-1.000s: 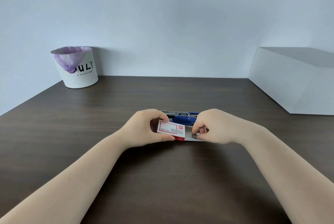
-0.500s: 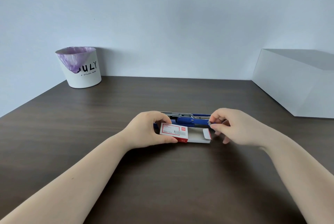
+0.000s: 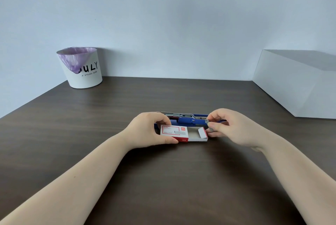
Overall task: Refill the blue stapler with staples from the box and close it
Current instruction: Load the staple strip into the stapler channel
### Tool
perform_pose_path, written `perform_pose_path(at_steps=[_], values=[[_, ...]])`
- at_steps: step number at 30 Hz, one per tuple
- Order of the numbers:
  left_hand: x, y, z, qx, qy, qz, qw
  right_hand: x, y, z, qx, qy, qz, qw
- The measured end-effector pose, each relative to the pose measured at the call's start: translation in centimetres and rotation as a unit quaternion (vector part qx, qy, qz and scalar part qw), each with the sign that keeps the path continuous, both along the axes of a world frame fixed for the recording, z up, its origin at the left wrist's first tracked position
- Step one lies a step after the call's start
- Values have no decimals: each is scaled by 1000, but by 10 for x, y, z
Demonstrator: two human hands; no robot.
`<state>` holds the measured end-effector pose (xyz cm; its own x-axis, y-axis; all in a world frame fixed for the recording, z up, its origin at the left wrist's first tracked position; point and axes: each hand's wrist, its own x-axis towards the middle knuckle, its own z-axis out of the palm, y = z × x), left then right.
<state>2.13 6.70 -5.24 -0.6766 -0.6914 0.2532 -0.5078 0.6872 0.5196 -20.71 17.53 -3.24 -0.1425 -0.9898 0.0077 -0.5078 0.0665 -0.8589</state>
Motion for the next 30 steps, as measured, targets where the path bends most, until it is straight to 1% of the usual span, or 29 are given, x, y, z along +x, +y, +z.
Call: perform_pose_path(at_steps=[4, 8, 11, 15, 17, 20, 23, 25, 30], values=[[-1, 2, 0, -20, -17, -4, 1000, 7, 0, -2, 12, -21, 36, 999], [-3, 4, 1, 4, -3, -12, 1000, 17, -2, -5, 21, -44, 76, 996], [-3, 4, 1, 11, -4, -14, 1000, 18, -2, -4, 20, -52, 86, 995], [-3, 3, 1, 15, -1, -11, 1000, 15, -1, -5, 19, -41, 89, 995], [-3, 3, 0, 13, 0, -16, 1000, 14, -2, -5, -13, -7, 78, 997], [-3, 3, -1, -5, -15, -24, 1000, 11, -3, -1, -73, 88, 22, 993], [-3, 2, -2, -10, -22, -27, 999, 7, -4, -2, -98, 155, -8, 983], [-3, 2, -1, -9, -25, -31, 999, 6, -5, -4, -99, 176, -8, 979], [-2, 2, -1, -21, -25, -40, 999, 14, -6, -4, -108, 188, -18, 976]])
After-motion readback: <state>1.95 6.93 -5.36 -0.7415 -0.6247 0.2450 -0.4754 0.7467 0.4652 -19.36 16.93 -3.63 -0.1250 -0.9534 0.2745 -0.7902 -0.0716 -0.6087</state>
